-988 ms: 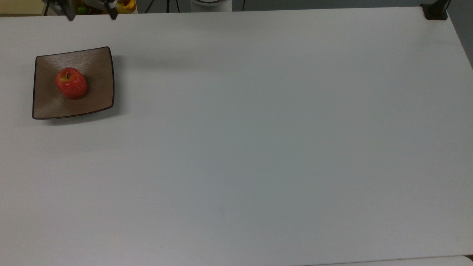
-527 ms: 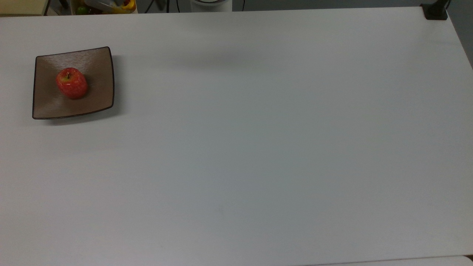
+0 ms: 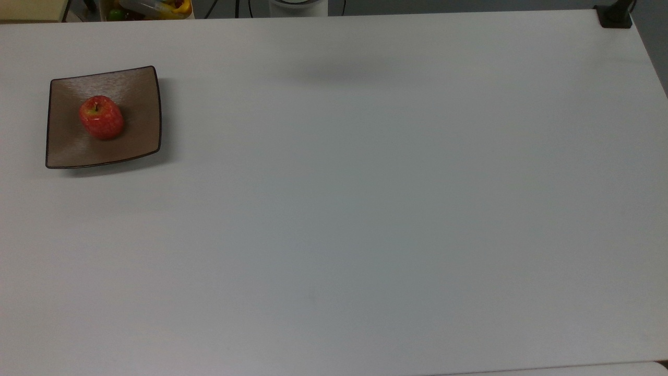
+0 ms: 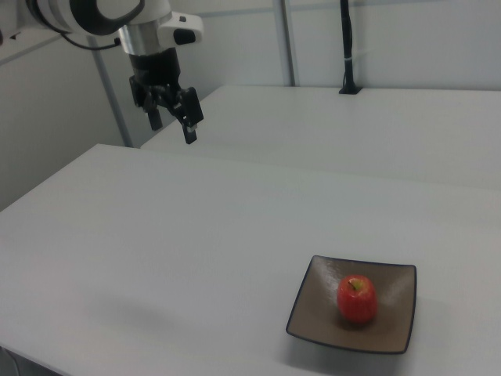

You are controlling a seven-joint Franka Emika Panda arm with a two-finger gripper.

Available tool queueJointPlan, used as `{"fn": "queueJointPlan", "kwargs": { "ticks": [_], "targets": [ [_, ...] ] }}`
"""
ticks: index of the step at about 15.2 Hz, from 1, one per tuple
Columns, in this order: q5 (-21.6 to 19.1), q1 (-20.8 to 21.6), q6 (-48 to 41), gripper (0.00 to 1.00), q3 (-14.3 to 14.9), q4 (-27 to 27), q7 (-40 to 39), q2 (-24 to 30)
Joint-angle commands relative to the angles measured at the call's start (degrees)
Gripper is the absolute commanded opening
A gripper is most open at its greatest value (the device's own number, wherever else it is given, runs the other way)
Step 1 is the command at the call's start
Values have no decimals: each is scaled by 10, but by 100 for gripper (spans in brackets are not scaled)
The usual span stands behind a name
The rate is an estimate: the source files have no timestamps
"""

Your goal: Apples placed on a ceramic plate

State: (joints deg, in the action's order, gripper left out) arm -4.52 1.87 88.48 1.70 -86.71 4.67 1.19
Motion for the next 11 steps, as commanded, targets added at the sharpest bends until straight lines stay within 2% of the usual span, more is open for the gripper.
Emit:
{"fn": "queueJointPlan", "kwargs": {
  "ticks": [1, 2, 4, 11],
  "targets": [
    [25, 24, 69, 100, 1, -76, -55, 37],
    [28, 32, 103, 100, 4, -97, -83, 41],
    [49, 36, 114, 100, 5, -101, -106, 38],
    [50, 37, 112, 100, 6, -94, -98, 29]
  ]
}}
